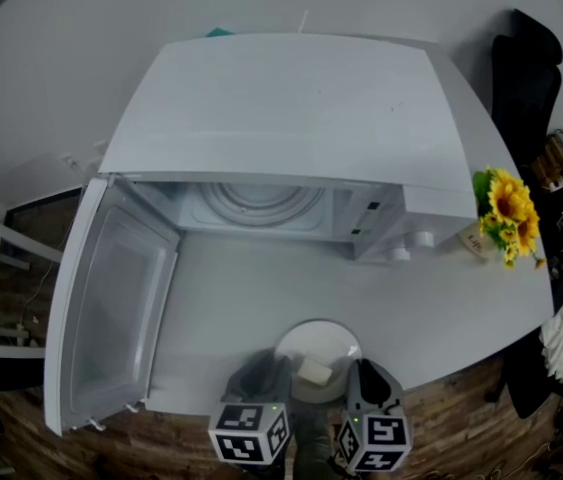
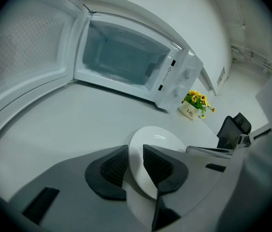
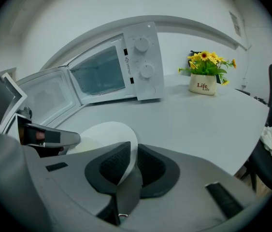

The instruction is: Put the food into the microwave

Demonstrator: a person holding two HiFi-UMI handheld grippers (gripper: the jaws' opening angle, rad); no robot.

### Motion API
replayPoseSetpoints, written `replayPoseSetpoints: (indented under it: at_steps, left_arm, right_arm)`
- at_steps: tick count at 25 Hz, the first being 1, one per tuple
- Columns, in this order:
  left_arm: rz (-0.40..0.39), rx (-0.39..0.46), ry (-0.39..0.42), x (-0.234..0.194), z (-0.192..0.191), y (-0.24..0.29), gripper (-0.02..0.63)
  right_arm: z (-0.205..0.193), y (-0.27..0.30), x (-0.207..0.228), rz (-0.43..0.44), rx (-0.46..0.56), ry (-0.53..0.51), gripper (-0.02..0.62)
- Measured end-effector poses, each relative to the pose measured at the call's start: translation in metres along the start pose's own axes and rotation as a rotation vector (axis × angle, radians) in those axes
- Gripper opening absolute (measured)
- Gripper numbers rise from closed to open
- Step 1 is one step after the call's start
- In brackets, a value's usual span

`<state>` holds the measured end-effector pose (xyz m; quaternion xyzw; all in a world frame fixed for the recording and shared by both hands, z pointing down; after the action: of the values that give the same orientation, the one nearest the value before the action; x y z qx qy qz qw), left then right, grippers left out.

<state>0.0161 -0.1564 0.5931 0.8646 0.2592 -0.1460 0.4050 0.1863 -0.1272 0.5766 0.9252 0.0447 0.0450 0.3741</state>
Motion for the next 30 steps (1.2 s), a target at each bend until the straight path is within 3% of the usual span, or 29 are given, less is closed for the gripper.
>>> replayPoseSetpoints:
  at_steps: [5,7,18,30]
  left_arm:
    - [0.005,-0.001,-0.026,-0.001,0.001,0.001,0.107]
    - [0.021,0.001,-0.038,-0.004,0.002,0.001,0.055]
    - [0.031,0.075,-0.062,-0.008,0.018,-0.007,0.055]
    - [0.061,0.210,-0.077,-0.031,0.087,-0.027,0.055]
  right_arm:
    - [0.000,0.000,-0.001,0.005,0.012,0.002,0.043]
    - [0.000,-0.002,-0.001,0.002,0.026,0.021,0.041]
    - [0.009,-0.001,-0.010,-0.003,0.064,0.076,0.037]
    - [0.083,0.010,-0.048,0.075,0.183,0.051,0.032]
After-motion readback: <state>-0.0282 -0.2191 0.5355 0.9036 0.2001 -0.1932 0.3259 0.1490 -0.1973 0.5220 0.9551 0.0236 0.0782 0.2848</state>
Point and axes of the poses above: the fingertips, and each gripper's own axes: y forward along the fingers, x to its right, z out of its top, the point moved 5 cm from there along -y, backward along the fingers, and after that the axes turned 10 degrees about -z, right-handed, at the moved point
